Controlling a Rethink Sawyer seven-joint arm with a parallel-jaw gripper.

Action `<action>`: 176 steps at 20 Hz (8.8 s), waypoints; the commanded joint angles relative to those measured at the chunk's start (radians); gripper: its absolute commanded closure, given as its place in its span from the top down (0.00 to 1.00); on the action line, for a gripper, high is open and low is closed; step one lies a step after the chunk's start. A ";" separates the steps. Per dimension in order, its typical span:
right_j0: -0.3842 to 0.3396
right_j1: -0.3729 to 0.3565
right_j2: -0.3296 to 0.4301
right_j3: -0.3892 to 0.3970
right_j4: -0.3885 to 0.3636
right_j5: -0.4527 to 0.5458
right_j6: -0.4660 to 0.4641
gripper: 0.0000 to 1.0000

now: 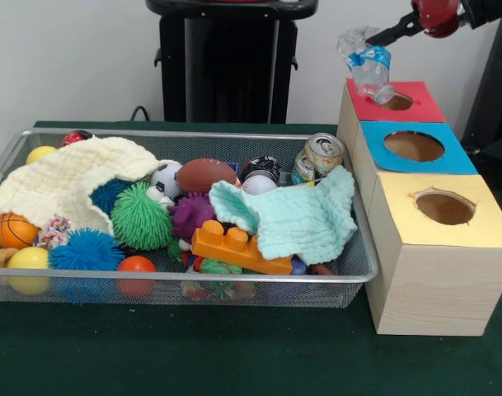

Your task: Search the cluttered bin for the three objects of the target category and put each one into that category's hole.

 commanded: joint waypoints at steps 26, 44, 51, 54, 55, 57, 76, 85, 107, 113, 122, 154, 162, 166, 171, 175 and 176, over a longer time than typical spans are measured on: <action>-0.092 0.228 0.160 -0.066 0.150 0.199 -0.134 0.00; -0.074 0.168 0.207 -0.119 0.158 0.216 -0.131 0.00; -0.070 0.119 0.210 -0.113 0.135 0.206 -0.137 0.00; -0.068 0.115 0.213 -0.115 0.126 0.199 -0.133 0.00; -0.067 0.111 0.213 -0.114 0.124 0.198 -0.133 0.00; -0.066 0.128 0.208 -0.130 0.106 0.185 -0.127 0.00; -0.024 0.306 0.152 -0.305 0.005 0.149 -0.096 0.00; -0.030 0.318 0.145 -0.327 -0.042 0.163 -0.128 0.00; -0.029 0.348 0.110 -0.344 -0.101 0.326 -0.221 0.00; -0.034 0.343 0.108 -0.327 -0.106 0.352 -0.236 0.00; -0.042 0.376 0.129 -0.348 -0.092 0.318 -0.190 0.00; -0.050 0.412 0.180 -0.482 -0.090 0.402 -0.332 0.00; -0.054 0.394 0.195 -0.508 -0.083 0.419 -0.377 0.00; -0.055 0.416 0.200 -0.547 -0.102 0.456 -0.423 0.00; -0.055 0.451 0.206 -0.605 -0.127 0.506 -0.504 0.00; -0.047 0.488 0.204 -0.688 -0.158 0.529 -0.553 0.00; -0.044 0.501 0.205 -0.716 -0.170 0.535 -0.565 0.00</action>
